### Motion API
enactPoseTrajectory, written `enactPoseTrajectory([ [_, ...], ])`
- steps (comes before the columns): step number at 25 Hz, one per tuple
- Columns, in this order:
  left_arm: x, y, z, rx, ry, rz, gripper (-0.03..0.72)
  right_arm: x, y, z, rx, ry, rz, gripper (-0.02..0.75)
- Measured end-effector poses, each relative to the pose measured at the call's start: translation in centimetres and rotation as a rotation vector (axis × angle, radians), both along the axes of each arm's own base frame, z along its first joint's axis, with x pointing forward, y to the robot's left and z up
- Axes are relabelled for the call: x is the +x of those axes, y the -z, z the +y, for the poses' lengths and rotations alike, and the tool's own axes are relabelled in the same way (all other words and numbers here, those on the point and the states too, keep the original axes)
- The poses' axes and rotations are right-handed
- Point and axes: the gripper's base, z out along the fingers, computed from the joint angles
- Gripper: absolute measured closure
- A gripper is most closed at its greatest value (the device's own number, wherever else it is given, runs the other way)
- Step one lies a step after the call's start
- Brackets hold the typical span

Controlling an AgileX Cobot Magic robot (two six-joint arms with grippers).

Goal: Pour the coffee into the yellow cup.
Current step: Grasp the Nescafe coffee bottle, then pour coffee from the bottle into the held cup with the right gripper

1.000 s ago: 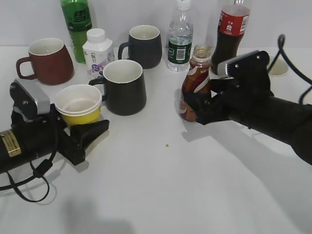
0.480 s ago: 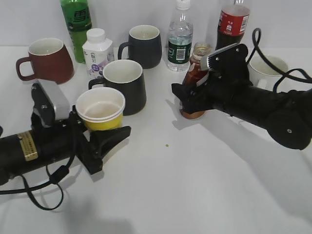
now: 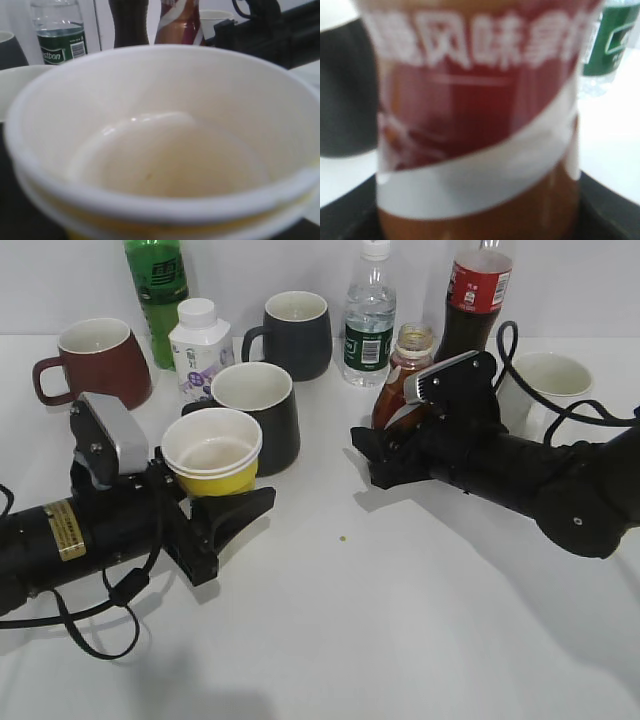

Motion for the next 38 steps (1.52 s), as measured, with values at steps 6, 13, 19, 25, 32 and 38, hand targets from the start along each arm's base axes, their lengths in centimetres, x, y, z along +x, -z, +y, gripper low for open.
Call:
enactPoseTrajectory([
  [6,-0.3,0.0,-0.4,0.003,0.048,-0.002,0.234,0.0,0.0,0.1,0.013,-0.003,-0.015,0.234],
  [13,-1.3,0.0,-1.8,0.002,0.106,-0.002,0.234,-0.1,-0.3,0.3,-0.057,-0.060,-0.087,0.234],
  [19,-1.1,-0.1,-2.1,-0.009,0.101,0.042,0.234,-0.4,-1.8,0.6,-0.201,-0.159,-0.262,0.234],
  [25,0.2,-0.6,-2.8,0.002,0.100,0.040,0.234,-0.1,-3.1,0.7,-0.352,-0.201,-0.442,0.234],
  [32,0.3,-0.9,-3.4,-0.008,0.129,0.039,0.278,0.1,-3.7,1.2,-0.456,-0.276,-0.573,0.234],
  [38,0.0,-0.7,-3.9,-0.002,0.155,0.043,0.286,-0.1,-4.2,1.3,-0.569,-0.322,-0.689,0.234],
])
